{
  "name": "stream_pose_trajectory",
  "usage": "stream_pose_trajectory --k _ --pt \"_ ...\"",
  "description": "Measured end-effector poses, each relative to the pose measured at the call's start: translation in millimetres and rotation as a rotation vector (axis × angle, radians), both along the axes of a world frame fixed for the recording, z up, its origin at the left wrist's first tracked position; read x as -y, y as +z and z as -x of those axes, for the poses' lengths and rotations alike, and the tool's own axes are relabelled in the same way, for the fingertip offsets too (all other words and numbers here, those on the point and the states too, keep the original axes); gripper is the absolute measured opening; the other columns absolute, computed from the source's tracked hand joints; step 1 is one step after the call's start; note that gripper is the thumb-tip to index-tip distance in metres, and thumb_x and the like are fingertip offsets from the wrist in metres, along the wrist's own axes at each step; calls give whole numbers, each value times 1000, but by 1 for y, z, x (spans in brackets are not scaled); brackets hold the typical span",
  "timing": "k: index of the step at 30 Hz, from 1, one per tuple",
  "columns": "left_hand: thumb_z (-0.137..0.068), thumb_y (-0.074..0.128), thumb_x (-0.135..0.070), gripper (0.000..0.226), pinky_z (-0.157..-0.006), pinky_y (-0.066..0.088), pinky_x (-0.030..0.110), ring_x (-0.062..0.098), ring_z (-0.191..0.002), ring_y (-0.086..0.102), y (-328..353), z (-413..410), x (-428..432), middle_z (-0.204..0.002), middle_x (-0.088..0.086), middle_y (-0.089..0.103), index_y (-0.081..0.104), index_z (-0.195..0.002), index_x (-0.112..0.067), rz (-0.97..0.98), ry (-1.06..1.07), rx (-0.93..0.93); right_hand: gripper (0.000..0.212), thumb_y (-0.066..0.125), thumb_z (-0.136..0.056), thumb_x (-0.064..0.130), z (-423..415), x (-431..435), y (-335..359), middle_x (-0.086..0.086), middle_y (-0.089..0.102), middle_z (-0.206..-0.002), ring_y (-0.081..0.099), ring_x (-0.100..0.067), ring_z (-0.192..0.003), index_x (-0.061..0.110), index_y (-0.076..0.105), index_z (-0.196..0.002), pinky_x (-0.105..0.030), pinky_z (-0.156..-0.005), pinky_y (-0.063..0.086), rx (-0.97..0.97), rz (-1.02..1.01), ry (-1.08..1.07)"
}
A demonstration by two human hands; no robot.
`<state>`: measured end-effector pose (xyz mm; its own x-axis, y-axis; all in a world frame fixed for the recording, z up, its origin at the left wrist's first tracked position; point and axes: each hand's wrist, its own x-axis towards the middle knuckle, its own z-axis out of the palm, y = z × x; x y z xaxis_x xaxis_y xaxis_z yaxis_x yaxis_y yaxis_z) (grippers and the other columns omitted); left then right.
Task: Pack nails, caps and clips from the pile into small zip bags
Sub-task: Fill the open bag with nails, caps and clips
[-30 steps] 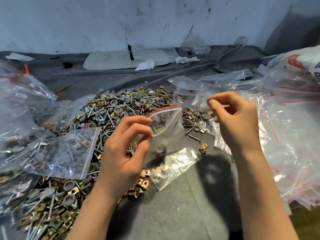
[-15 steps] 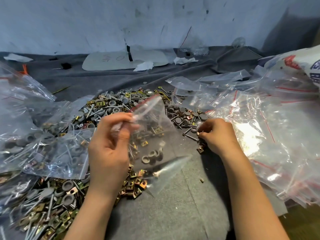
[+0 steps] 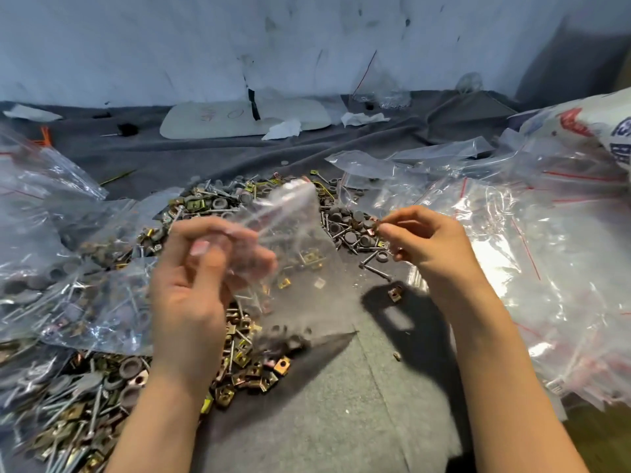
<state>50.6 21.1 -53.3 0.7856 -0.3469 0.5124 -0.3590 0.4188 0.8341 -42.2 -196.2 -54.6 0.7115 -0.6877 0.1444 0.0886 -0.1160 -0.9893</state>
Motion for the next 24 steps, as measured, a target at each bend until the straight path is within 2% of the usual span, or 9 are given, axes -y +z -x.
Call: stream_pose_trajectory --k 3,6,8,13,16,19,22,24 --pt "-87 50 -25 15 -83 57 32 20 -97 68 -6 6 5 -103 -3 67 63 -94 -28 -243 -46 200 10 76 -73 14 7 -12 18 2 68 -70 56 -8 -61 23 72 -74 -17 -58 47 233 -63 155" --pt "-90 49 -19 14 -88 51 29 16 -105 61 -8 7 10 -108 3 61 59 -99 -22 -356 -37 449 14 73 -78 12 11 -24 34 5 71 -78 61 -4 -69 25 73 -84 -13 -65 47 385 49 255" --pt "-94 49 -19 11 -89 48 28 15 -107 58 -10 6 12 -112 8 58 58 -100 -20 -409 6 587 17 69 -81 11 12 -31 39 6 72 -84 65 -4 -78 25 73 -90 -12 -70 47 406 127 291" --pt "-96 48 -20 11 -87 47 22 12 -108 55 -13 6 13 -118 10 54 57 -102 -18 -445 24 704 21 64 -83 4 11 -38 39 7 72 -87 66 -7 -83 21 71 -94 -15 -75 48 324 207 328" --pt "-97 48 -22 11 -83 49 26 12 -105 56 -13 6 13 -121 7 53 57 -102 -19 -460 40 720 19 65 -81 7 10 -40 38 5 71 -86 64 -12 -82 22 71 -91 -22 -75 48 251 270 327" --pt "-97 49 -19 10 -83 48 22 12 -107 56 -13 5 13 -121 8 54 57 -103 -19 -446 59 727 18 66 -81 11 9 -41 38 4 70 -95 63 -13 -88 25 71 -91 -26 -77 46 181 366 310" --pt "-96 49 -17 10 -88 42 15 9 -109 55 -13 4 12 -118 10 55 57 -102 -17 -432 98 712 19 68 -84 15 15 -31 38 8 66 -102 62 -9 -96 30 69 -95 -26 -79 48 113 460 152" --pt "-96 49 -17 10 -88 40 10 6 -108 55 -13 4 11 -118 10 56 57 -102 -18 -422 125 690 18 69 -86 15 22 -15 35 11 67 -91 63 -5 -82 32 69 -90 -22 -71 49 9 460 8"
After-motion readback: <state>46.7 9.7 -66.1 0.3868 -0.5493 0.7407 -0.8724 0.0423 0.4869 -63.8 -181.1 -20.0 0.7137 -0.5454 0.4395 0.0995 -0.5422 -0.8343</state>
